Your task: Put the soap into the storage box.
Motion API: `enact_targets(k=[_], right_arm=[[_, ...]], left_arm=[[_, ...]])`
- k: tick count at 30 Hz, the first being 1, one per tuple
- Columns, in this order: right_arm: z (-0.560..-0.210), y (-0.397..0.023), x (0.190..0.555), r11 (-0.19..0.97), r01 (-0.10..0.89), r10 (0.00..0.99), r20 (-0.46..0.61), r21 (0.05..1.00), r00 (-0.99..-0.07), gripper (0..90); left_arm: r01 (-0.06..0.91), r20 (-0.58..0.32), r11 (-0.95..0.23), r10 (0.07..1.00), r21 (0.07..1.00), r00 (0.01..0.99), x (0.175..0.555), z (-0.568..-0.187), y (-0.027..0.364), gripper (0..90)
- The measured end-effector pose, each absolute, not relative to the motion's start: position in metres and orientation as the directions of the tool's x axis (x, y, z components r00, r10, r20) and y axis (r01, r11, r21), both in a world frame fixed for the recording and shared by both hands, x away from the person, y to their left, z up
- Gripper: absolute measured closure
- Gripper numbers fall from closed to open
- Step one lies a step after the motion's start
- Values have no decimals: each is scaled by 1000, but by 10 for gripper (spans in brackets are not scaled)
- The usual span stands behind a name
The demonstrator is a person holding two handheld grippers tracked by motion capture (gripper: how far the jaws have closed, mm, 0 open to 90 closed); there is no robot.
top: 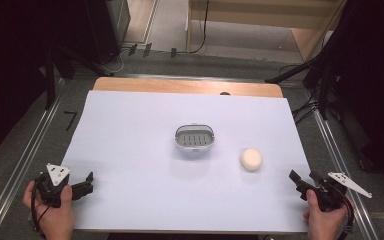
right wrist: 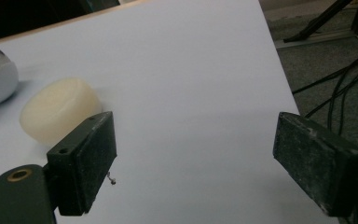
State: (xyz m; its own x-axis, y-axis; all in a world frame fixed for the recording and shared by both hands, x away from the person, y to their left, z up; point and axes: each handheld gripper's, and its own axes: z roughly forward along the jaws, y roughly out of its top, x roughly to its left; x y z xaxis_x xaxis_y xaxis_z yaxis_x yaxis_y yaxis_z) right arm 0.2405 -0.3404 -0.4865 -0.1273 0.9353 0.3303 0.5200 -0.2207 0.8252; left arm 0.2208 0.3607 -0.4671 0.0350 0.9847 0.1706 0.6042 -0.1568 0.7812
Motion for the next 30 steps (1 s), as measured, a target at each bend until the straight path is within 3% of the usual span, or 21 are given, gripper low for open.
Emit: enact_targets(k=[11,30], right_arm=[[-484,-326,247,-94,570,967,211,816,-142,170],[-466,-295,270,123,688,942,135,715,-309,145]], left_arm=[[611,179,-162,983,775,33,222,-467,360,1],[607,192,-175,981,775,38,221,-468,358,1]])
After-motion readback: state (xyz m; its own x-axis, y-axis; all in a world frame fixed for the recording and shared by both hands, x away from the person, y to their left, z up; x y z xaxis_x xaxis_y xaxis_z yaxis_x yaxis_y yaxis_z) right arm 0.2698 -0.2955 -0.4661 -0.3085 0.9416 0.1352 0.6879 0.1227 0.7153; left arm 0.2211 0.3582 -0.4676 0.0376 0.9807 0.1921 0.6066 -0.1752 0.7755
